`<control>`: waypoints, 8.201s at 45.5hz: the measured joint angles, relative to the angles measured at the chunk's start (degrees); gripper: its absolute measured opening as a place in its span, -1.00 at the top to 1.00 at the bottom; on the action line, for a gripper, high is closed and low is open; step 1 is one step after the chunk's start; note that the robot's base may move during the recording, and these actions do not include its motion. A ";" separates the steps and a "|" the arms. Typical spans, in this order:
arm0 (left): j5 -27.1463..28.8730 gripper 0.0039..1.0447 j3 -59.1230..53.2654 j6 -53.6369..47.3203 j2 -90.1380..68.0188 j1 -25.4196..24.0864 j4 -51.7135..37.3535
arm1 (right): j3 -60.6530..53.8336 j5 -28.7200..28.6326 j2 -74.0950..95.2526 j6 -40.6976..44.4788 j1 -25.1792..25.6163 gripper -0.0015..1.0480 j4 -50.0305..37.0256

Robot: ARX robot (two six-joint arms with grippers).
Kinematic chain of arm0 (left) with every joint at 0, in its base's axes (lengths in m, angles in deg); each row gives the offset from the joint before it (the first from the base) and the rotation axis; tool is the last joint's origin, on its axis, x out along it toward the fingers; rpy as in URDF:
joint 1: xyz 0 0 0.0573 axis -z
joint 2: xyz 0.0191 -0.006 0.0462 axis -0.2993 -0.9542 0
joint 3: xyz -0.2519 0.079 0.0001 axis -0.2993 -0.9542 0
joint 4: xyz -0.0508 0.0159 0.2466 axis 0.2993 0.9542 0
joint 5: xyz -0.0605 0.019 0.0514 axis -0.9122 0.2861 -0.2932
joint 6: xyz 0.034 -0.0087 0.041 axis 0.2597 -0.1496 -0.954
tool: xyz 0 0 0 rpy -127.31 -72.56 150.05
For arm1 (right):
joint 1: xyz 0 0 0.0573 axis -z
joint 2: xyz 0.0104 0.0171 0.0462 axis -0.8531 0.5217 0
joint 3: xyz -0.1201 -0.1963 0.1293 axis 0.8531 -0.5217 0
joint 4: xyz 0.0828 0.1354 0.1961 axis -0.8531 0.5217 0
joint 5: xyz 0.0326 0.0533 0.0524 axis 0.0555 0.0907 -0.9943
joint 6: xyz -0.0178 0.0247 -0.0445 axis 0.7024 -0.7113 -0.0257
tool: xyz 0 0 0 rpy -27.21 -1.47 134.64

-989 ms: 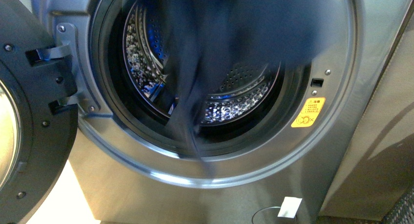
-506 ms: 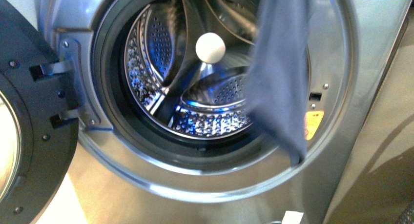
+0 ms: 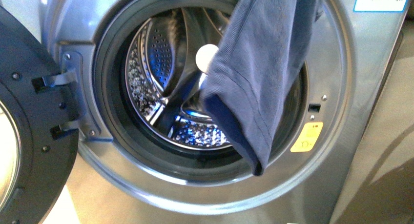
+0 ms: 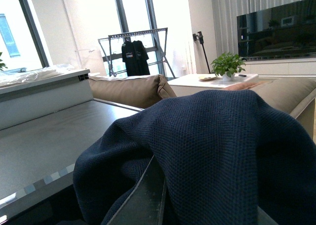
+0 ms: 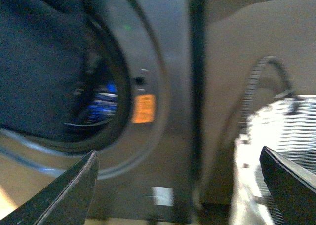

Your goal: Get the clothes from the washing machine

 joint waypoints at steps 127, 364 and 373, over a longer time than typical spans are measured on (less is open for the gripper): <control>0.61 0.56 0.28 0.22 -0.20 -0.04 0.02 | 67.01 3.65 71.87 7.06 -26.93 0.38 -24.74; 6.43 0.94 -103.16 13.38 76.37 -38.58 -5.01 | 0.00 8.17 -0.87 3.76 -2.25 0.95 1.53; 6.43 0.94 -105.00 13.38 80.13 -38.58 -4.83 | 0.00 8.17 -0.87 3.78 -2.25 0.95 1.53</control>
